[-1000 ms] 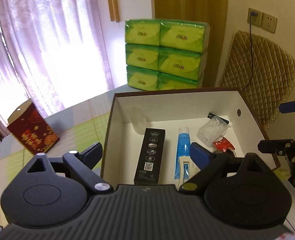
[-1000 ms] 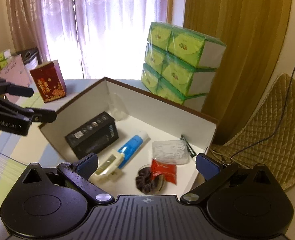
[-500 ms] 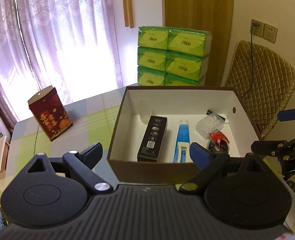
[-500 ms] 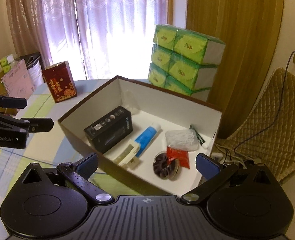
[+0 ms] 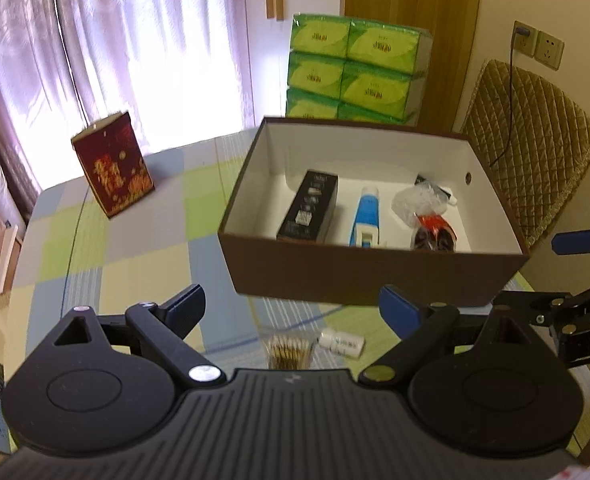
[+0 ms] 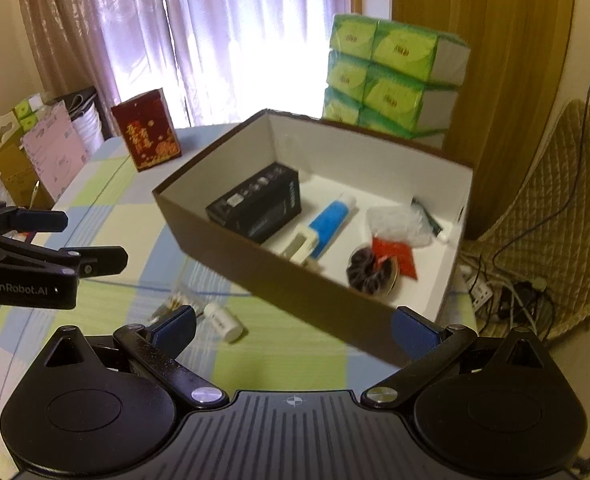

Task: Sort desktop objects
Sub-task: 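Withdraw both tools from the brown box toward the cotton swabs and pill bottle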

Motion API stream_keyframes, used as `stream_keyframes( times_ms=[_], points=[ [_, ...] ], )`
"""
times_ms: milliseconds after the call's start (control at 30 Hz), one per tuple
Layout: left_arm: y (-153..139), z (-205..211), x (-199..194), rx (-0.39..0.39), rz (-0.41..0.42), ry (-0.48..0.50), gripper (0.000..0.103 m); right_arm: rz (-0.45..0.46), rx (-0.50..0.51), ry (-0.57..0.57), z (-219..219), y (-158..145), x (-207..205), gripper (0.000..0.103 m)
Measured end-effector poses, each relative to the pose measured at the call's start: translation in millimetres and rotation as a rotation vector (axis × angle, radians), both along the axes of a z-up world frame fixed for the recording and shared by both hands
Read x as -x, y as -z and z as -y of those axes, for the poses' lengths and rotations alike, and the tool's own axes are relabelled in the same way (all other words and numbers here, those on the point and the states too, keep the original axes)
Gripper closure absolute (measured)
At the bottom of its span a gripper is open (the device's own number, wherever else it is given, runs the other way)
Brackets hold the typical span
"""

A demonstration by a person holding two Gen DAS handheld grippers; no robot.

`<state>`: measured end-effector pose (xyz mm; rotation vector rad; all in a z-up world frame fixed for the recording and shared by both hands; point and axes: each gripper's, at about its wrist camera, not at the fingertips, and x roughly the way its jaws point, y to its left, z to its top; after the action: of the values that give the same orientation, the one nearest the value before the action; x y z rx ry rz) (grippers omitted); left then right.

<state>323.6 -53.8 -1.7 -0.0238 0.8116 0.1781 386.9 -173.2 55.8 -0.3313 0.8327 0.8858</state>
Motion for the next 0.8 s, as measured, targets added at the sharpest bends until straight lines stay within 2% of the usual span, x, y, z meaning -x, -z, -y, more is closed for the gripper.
stream_keyframes(
  times_ms=[267, 600, 800],
  points=[
    [17.6, 1.3, 15.0, 0.015, -0.049, -0.019, 0.011, -0.057, 0.027, 0.02, 4.9, 22.5, 7.2, 0.002],
    [54.2, -5.2, 35.3, 0.052, -0.143, -0.059, 0.011, -0.152, 0.045, 0.054, 14.5, 63.5, 17.8, 0.002],
    [70.7, -7.8, 39.8, 0.038, -0.196, -0.08, 0.011, -0.167, 0.079, 0.059, 15.4, 81.9, 23.2, 0.002]
  ],
)
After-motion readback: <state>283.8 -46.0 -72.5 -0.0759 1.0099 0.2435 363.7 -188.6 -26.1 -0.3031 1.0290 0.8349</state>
